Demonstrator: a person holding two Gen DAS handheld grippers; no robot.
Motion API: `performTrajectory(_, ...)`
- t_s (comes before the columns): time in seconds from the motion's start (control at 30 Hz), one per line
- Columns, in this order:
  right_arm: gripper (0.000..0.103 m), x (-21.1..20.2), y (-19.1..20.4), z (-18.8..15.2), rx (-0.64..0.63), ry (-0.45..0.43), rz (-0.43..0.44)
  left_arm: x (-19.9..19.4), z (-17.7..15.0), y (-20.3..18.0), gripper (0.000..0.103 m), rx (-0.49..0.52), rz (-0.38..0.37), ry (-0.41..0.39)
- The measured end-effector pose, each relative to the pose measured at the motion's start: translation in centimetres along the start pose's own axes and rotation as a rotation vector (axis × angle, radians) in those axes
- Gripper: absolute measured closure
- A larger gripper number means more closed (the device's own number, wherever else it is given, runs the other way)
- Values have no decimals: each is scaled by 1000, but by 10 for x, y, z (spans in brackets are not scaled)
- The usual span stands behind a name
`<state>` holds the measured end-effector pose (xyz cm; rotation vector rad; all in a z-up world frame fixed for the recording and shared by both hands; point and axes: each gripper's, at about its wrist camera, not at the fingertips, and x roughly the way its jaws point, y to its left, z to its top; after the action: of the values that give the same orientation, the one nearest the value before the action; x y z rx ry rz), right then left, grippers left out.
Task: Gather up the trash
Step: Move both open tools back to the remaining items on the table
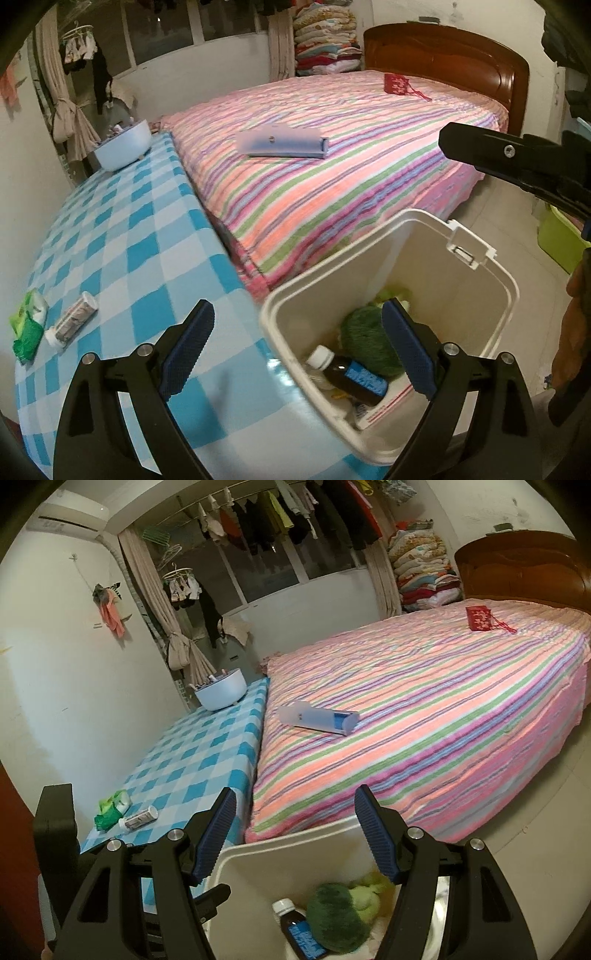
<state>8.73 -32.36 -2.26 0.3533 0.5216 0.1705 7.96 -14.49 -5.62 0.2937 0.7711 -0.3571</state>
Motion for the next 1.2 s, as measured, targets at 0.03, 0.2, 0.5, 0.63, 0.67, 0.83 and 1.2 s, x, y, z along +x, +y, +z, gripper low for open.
performTrajectory(0.03, 31, 2, 2, 0, -2, 1, -1, -1, 0, 4, 12, -3, 8, -3)
performTrajectory(0.2, 17, 16, 23, 2, -20, -3, -6, -7, -4, 33, 12, -49, 37, -8)
performTrajectory(0.5, 9, 51, 73, 2, -66, 55, 49, -21, -16, 99, 9, -152, 136, -17)
performTrajectory(0.63, 9, 64, 101, -1, -97, 74, 87, -31, -25, 134, 7, -214, 179, -19)
performTrajectory(0.67, 9, 67, 106, -2, -104, 78, 95, -33, -27, 142, 7, -226, 190, -18)
performTrajectory(0.83, 9, 88, 141, -7, -139, 111, 141, -42, -45, 185, 7, -273, 255, 2)
performTrajectory(1.2, 9, 126, 203, -27, -206, 181, 216, -70, -73, 281, 7, -427, 342, 15)
